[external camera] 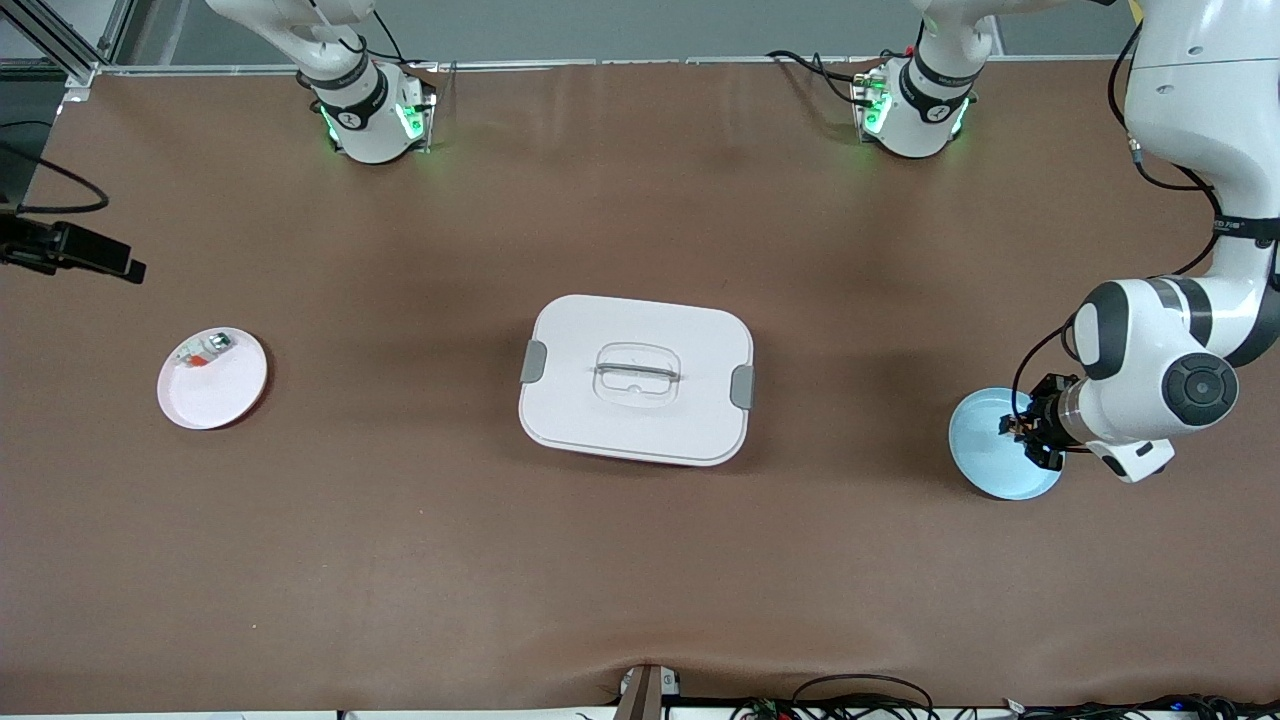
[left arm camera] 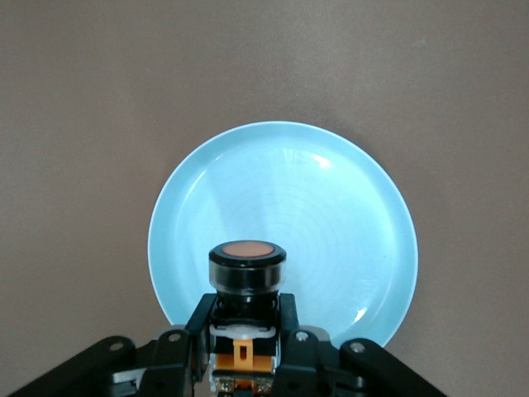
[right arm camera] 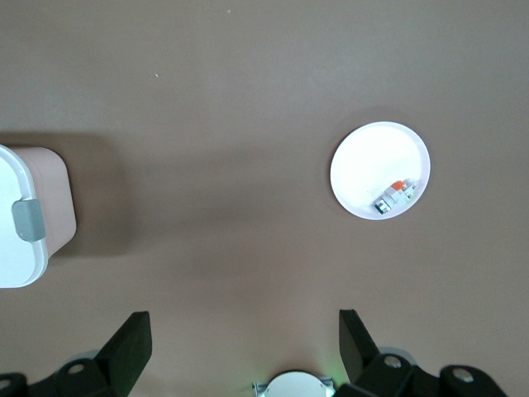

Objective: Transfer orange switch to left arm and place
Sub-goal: 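Lower the switch onto the blue plate with the left gripper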

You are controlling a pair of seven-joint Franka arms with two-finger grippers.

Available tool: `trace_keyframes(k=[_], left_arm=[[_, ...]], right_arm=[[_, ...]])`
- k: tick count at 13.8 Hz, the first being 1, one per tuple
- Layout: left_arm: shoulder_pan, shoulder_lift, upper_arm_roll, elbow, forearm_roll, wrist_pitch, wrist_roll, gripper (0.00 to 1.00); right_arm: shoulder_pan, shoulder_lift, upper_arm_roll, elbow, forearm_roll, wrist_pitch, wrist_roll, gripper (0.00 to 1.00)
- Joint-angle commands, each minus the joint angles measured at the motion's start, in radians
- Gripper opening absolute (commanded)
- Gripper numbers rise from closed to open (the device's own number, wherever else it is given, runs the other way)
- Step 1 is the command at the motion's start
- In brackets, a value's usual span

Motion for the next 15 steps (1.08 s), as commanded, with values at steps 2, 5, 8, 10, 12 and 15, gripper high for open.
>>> trace_keyframes(k=[2,5,8,10,12,15], left_arm=[[0.02,-0.003,-0.006,-0.075,0.02,0.125,-0.024,0.0],[0.033,0.011,-0.009,-0.108,0.02,0.181,-0.02,0.0],[0.044,0.023,-0.011,-0.109,0.012,0.183,-0.004,0.0],[0.046,0.029,-0.012,-0.109,0.011,0.183,-0.004,0.0],[0.046,0.04,-0.012,-0.109,0.011,0.183,-0.003,0.0],[0.052,0.043,-0.014,-0.109,0.011,0.183,-0.003,0.0]], right_arm=[[0.017,-0.116,-0.003,-0.157,-0.018,0.067,0.011,1.0],[0.017,-0.128,-0.003,-0.175,-0.018,0.082,0.014,1.0],[0.034,-0.191,-0.004,-0.261,-0.018,0.142,0.043,1.0],[0.036,-0.23,-0.001,-0.315,-0.018,0.179,0.075,1.0],[0.034,-0.231,-0.001,-0.313,-0.019,0.179,0.075,1.0],[0.021,-0.236,0.0,-0.313,-0.018,0.179,0.075,1.0]])
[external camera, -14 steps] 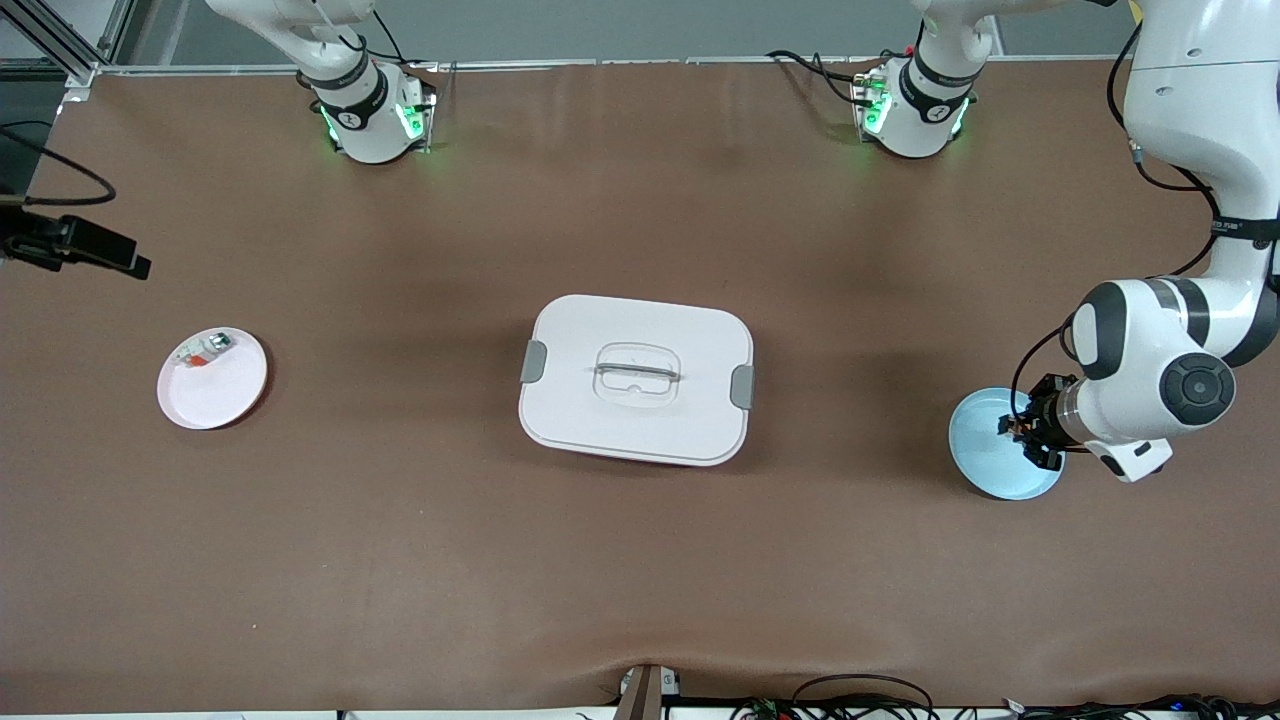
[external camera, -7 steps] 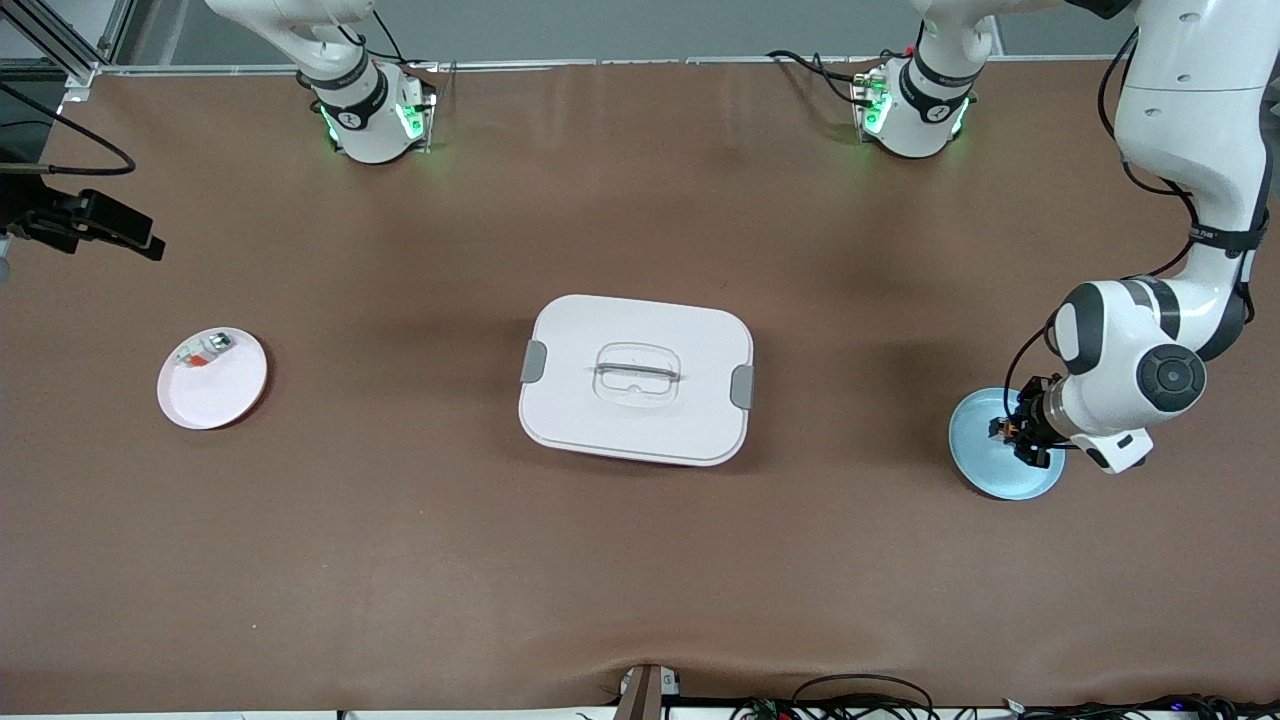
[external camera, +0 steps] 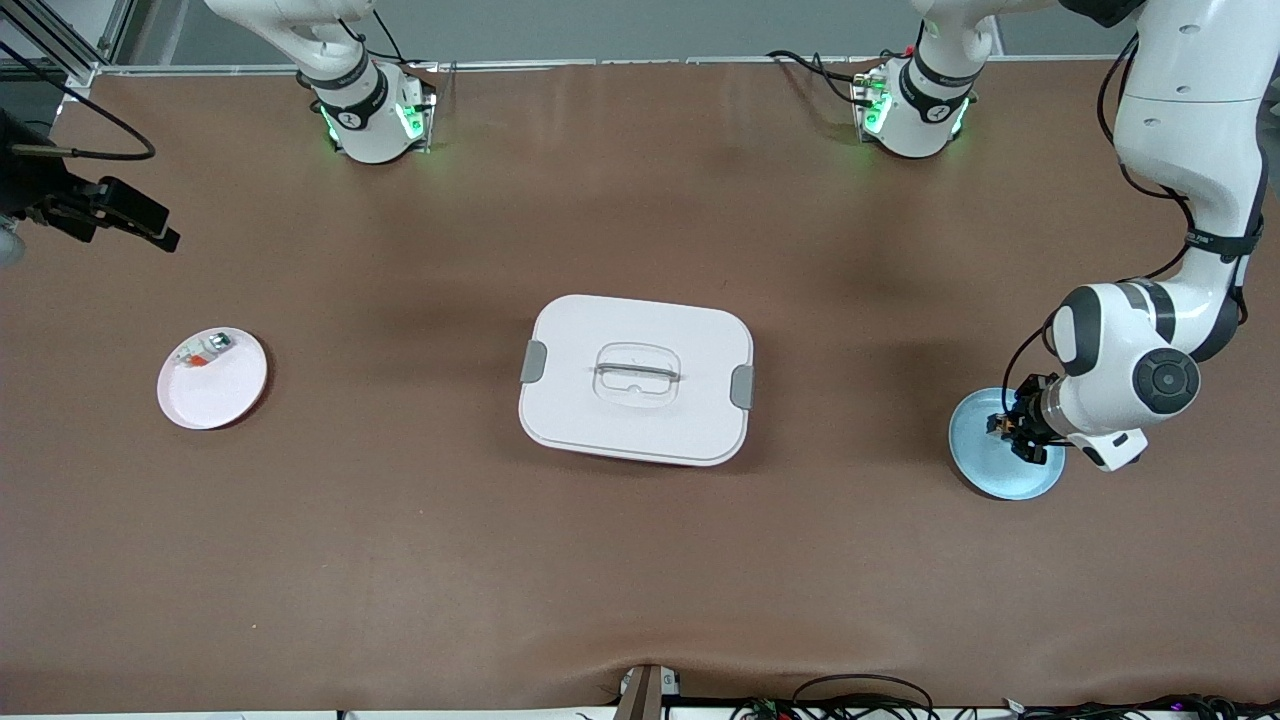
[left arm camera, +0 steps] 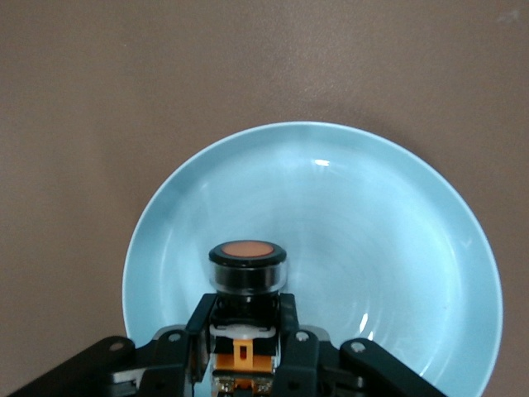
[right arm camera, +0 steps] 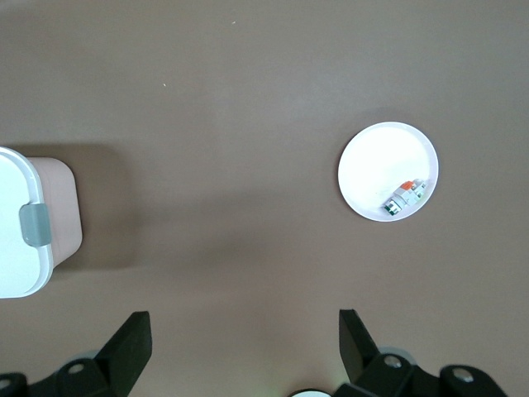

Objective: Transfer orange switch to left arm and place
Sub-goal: 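Lower the switch onto the blue plate with the left gripper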

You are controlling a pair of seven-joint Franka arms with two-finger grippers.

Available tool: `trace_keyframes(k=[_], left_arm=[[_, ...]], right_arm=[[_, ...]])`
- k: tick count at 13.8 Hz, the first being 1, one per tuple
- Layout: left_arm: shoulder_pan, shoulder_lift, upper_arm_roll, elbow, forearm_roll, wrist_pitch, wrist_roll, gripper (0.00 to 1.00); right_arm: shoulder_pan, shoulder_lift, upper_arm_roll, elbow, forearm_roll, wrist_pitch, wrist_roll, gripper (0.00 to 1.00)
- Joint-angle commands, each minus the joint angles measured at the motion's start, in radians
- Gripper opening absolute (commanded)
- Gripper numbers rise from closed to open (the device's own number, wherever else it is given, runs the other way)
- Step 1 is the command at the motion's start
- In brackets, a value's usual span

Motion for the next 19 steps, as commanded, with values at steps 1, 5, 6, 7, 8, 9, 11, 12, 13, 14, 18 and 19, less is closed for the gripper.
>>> trace_keyframes(k=[1,5,6,7,8,9,11,12,13,14,18,19], left_arm=[[0.017,0.003,-0.011,-0.006,0.011,0.013,-0.001,0.0],[0.014,0.015,-0.011,-0.006,0.011,0.032,0.002,0.02],[0.014,0.017,-0.011,-0.006,0.011,0.032,0.002,0.15],[0.015,0.017,-0.011,-0.006,0.011,0.032,0.002,0.42],[0.014,0.017,-0.011,-0.006,0.011,0.032,0.003,0.71],[0.011,0.017,-0.011,-0.006,0.009,0.032,0.002,1.0],[0.011,0.009,-0.013,-0.001,0.009,0.03,0.0,1.0],[0.004,0.006,-0.013,0.005,0.009,0.024,-0.004,1.0],[0.003,0.0,-0.015,0.008,0.009,0.021,-0.006,1.0],[0.009,-0.019,-0.028,0.008,0.009,0.018,-0.004,1.0],[0.009,-0.08,-0.054,0.005,0.008,-0.016,0.124,1.0],[0.009,-0.101,-0.057,0.002,0.006,-0.027,0.193,1.0]], right_arm=[[-0.011,-0.031,0.004,-0.032,-0.016,0.021,0.018,1.0],[-0.012,-0.037,0.004,-0.032,-0.01,0.027,0.018,1.0],[-0.012,-0.042,0.004,-0.034,-0.01,0.034,0.016,1.0],[-0.017,-0.046,0.006,-0.037,-0.01,0.041,0.01,1.0],[-0.026,-0.046,0.009,-0.037,-0.012,0.042,0.004,1.0],[-0.034,-0.046,0.01,-0.037,-0.012,0.047,0.003,1.0],[-0.038,-0.046,0.01,-0.038,-0.012,0.047,0.003,1.0],[-0.047,-0.046,0.015,-0.038,-0.012,0.047,0.003,1.0],[-0.063,-0.048,0.036,-0.038,-0.01,0.047,0.003,1.0],[-0.083,-0.051,0.065,-0.044,-0.01,0.047,0.003,1.0],[-0.081,-0.071,0.072,-0.066,-0.013,0.062,0.004,1.0],[-0.083,-0.07,0.072,-0.066,-0.013,0.064,0.004,1.0]])
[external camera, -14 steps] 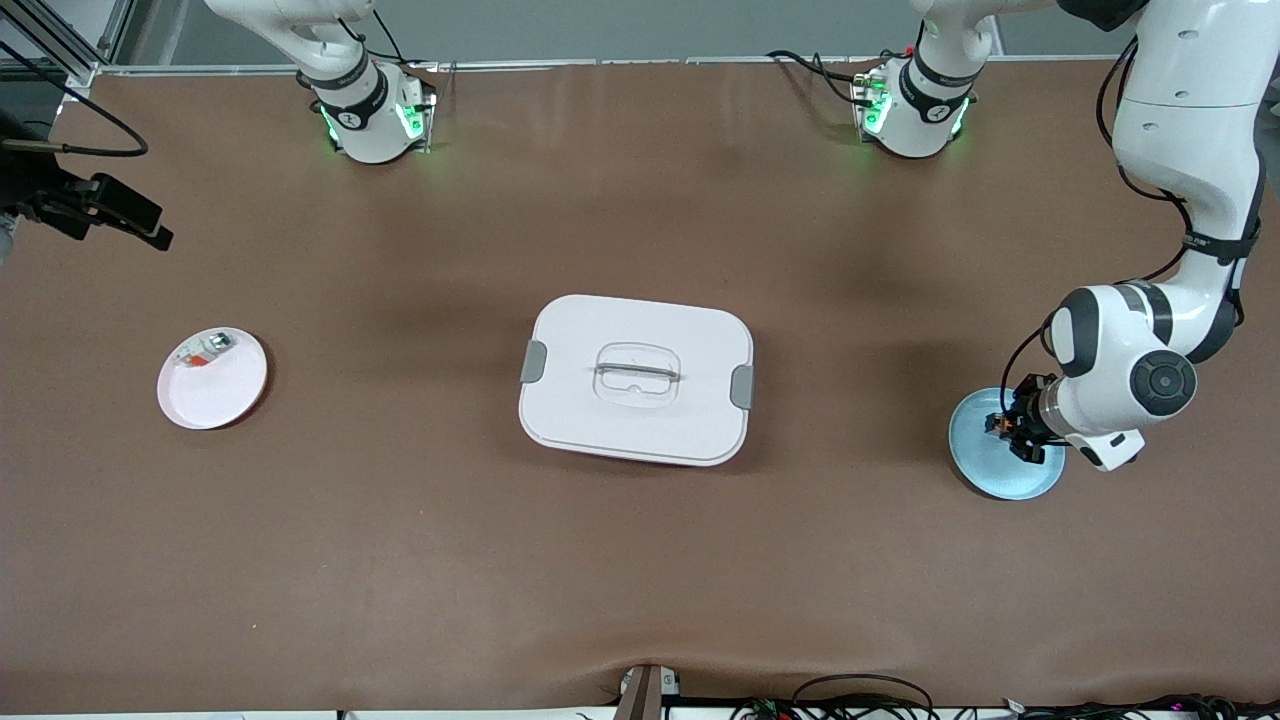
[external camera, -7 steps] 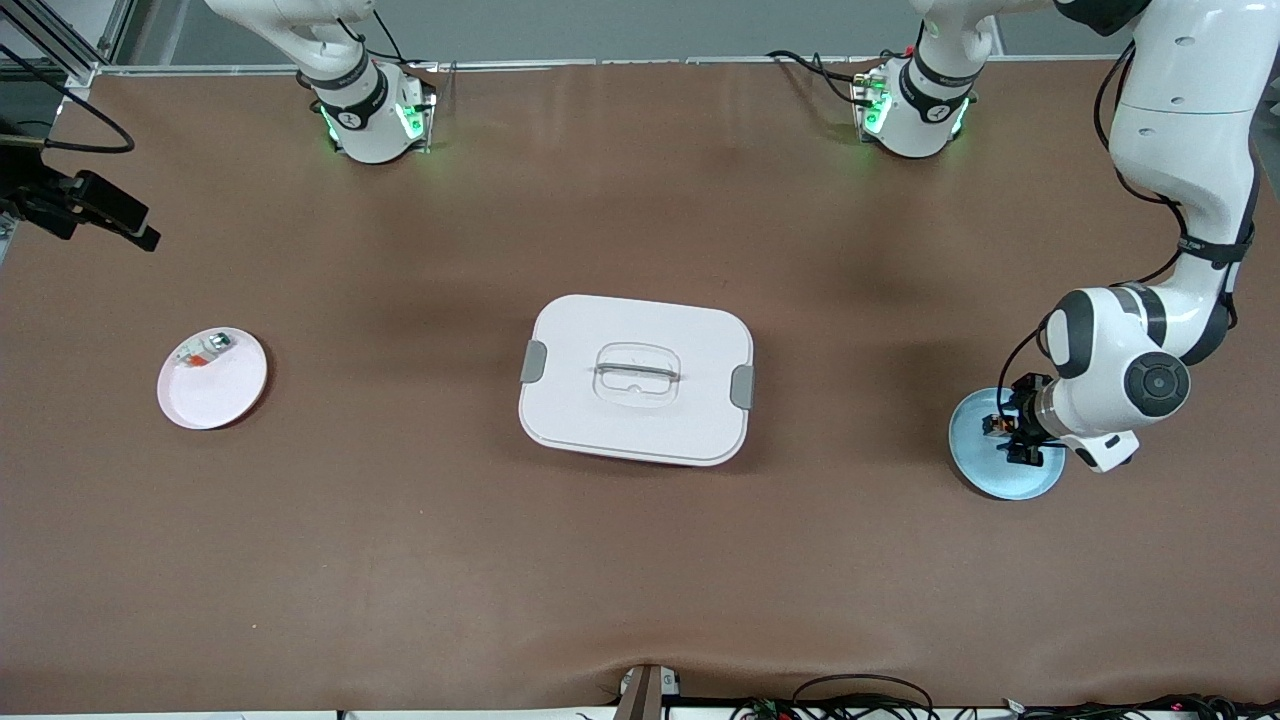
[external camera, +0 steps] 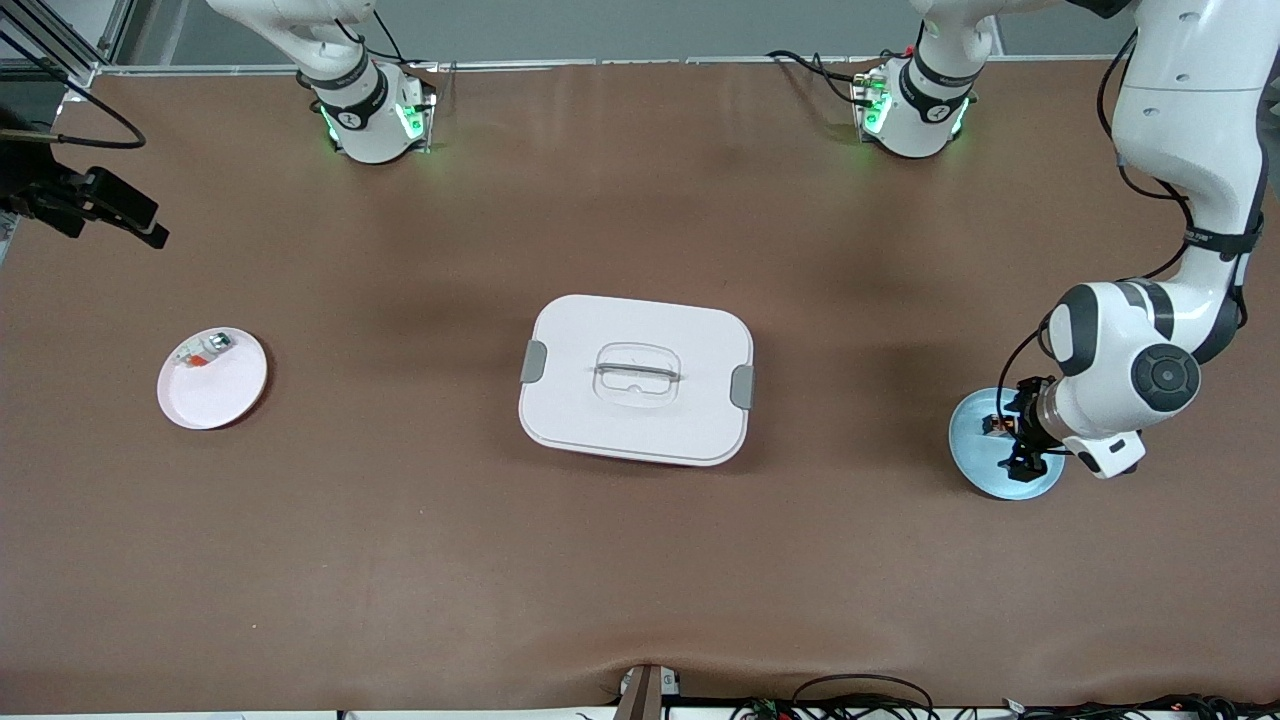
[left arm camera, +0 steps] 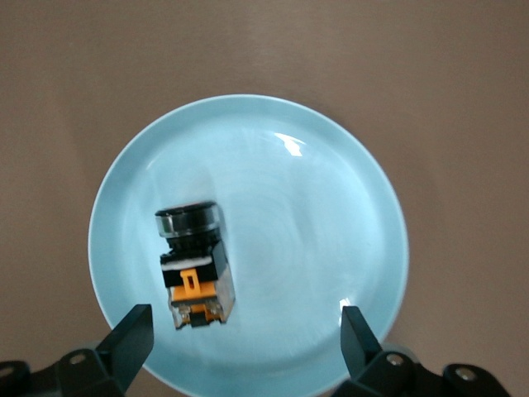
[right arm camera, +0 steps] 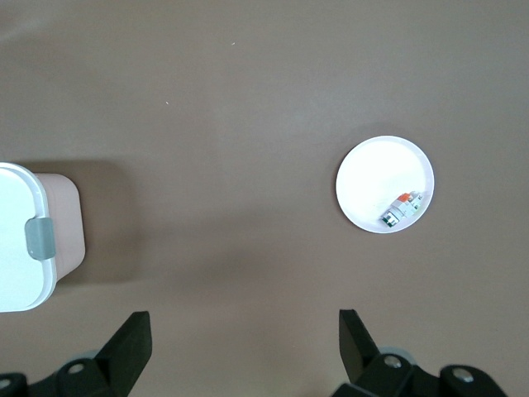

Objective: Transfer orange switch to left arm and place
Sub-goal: 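Lower the switch onto the blue plate with the left gripper, then open the left gripper to release the switch on the plate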

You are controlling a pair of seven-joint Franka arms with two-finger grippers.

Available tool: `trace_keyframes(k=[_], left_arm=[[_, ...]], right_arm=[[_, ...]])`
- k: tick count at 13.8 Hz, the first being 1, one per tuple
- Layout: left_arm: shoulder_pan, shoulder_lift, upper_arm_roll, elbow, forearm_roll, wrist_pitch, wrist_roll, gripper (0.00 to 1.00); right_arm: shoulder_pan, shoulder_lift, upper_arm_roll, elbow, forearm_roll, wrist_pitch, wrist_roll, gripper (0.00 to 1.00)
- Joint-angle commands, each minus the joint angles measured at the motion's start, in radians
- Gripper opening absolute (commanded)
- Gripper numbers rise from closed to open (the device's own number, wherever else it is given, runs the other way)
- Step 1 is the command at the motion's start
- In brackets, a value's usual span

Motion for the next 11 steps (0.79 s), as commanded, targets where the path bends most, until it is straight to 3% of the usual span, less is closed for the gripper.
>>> trace_keyframes(k=[1,11], left_arm=[[0.007,-0.073,-0.017,-0.018,0.008,-0.049,0.163,1.0],[0.003,-0.156,-0.048,-0.044,0.006,-0.06,1.12,1.0]], right_arm=[[-0.028,-0.035,0.022,-0.038,-0.014,0.024,0.002,1.0],[-0.03,-0.036,0.023,-0.04,-0.034,0.041,-0.012,1.0]])
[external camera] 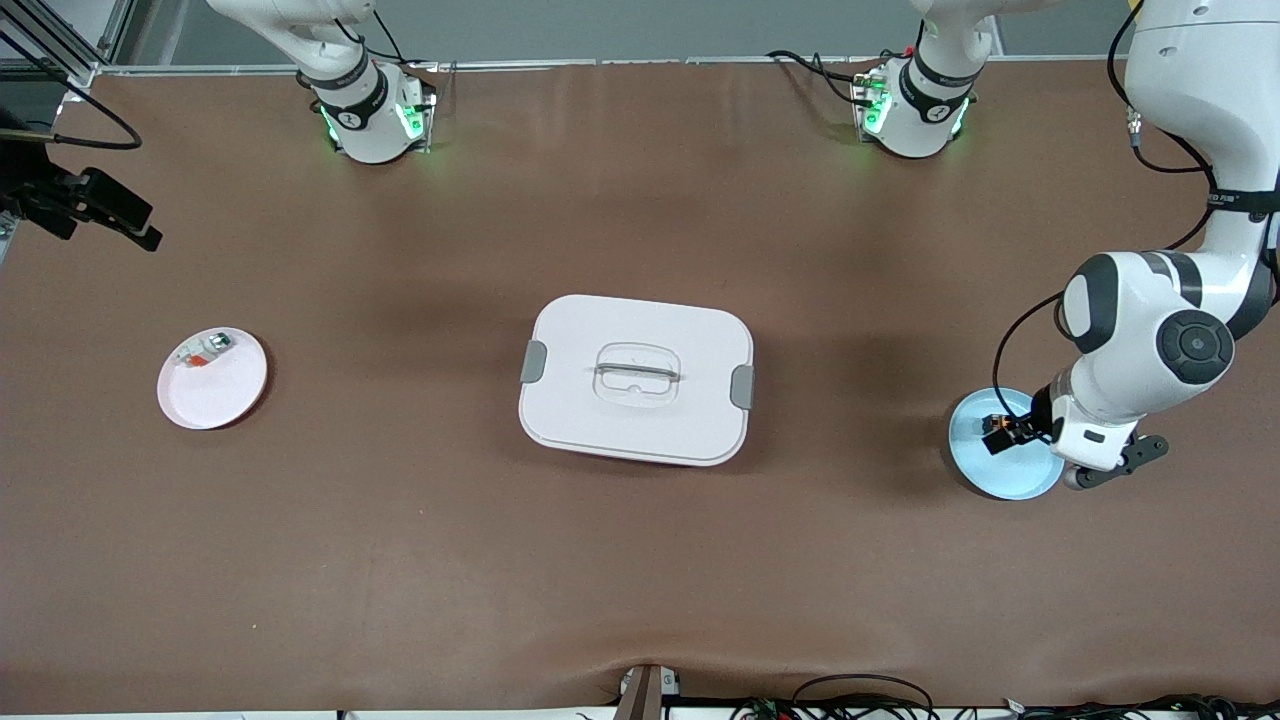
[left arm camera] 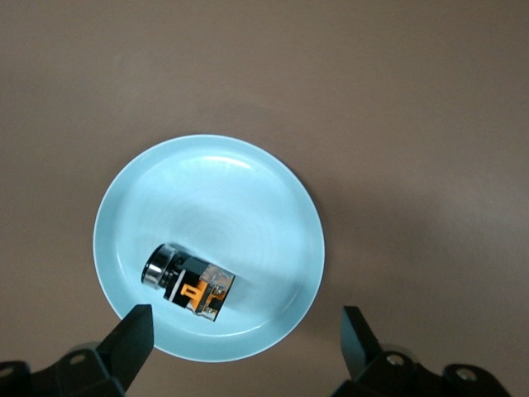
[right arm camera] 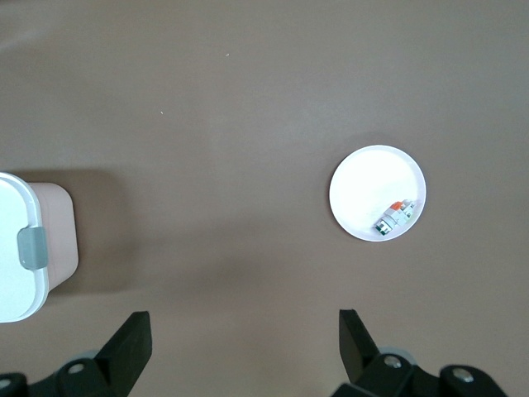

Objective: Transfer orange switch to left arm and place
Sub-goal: 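Open the left gripper to release the switch on the plate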

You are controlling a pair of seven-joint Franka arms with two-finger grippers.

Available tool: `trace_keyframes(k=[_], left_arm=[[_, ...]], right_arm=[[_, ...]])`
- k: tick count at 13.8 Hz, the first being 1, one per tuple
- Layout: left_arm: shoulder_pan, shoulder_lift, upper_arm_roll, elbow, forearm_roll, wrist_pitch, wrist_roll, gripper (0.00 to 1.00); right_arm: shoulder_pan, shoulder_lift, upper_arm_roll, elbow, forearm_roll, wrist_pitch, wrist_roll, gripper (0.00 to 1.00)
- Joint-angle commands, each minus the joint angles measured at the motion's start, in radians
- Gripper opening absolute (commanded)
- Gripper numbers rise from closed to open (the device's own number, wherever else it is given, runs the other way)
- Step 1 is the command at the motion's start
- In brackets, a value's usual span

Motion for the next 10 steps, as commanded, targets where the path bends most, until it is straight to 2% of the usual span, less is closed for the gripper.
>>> trace_keyframes(k=[1,4,10], left_arm=[[0.005,-0.049,-0.011,-0.031,0.006,-0.008,0.188,1.0],[0.011,-0.069,-0.011,-0.013,0.014,-0.01,0.21,1.0],[0.014,-0.224,-0.009,-0.01,0.012,-0.057,0.257,1.0]], right_arm=[[-0.025,-0.034,0.022,-0.035,-0.019,0.015,-0.009,1.0],[-0.026,-0.061,0.023,-0.071,-0.019,0.036,-0.009,1.0],[-0.023,-0.058,0.023,-0.072,-0.018,0.039,-0.009,1.0]])
